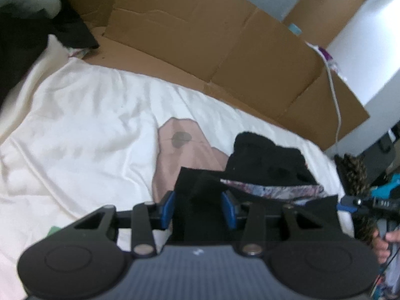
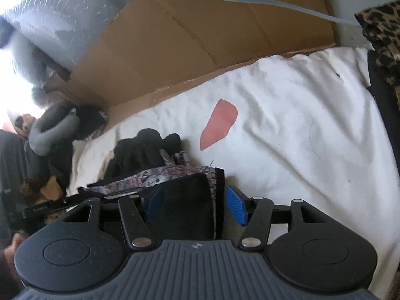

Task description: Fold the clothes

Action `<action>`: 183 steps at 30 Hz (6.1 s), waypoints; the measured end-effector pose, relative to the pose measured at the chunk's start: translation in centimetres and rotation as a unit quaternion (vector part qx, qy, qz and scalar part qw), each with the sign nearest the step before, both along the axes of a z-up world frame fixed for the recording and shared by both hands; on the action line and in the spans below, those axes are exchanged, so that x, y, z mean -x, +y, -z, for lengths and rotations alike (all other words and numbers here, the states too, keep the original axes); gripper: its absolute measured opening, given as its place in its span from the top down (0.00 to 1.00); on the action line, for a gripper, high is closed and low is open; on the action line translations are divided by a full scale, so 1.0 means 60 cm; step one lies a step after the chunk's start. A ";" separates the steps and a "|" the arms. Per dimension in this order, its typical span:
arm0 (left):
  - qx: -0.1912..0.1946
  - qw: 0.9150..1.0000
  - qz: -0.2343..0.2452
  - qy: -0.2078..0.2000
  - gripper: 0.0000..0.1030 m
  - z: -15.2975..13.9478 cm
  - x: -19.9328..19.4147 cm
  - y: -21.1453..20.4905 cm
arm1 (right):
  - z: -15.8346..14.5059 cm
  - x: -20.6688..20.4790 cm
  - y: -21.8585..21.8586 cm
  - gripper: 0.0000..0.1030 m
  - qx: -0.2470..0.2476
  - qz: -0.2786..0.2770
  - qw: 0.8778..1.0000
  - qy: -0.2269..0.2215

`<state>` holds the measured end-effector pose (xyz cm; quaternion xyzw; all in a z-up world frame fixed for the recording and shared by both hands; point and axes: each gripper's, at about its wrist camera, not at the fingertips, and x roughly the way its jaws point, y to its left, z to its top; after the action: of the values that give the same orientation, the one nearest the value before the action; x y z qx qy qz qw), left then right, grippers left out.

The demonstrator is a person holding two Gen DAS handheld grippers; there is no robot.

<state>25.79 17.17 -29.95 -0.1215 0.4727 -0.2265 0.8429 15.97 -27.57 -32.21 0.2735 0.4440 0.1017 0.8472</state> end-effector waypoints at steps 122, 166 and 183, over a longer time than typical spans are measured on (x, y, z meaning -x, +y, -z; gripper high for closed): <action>-0.095 0.995 0.004 -0.036 0.93 0.019 -0.136 -0.067 | -0.045 -0.083 0.001 0.92 0.129 0.085 0.988 -0.028; -0.134 0.991 0.001 0.002 0.63 -0.021 0.198 -0.005 | -0.031 0.181 0.048 0.58 0.072 0.031 0.997 -0.003; -0.229 0.973 -0.003 0.029 0.68 -0.060 0.201 -0.074 | 0.014 0.190 0.056 0.53 0.150 0.033 0.988 0.031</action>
<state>13.75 12.70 -26.35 0.0669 0.5360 -0.1060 0.8348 4.56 -24.23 -33.04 0.1612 0.4712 -0.0024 0.8671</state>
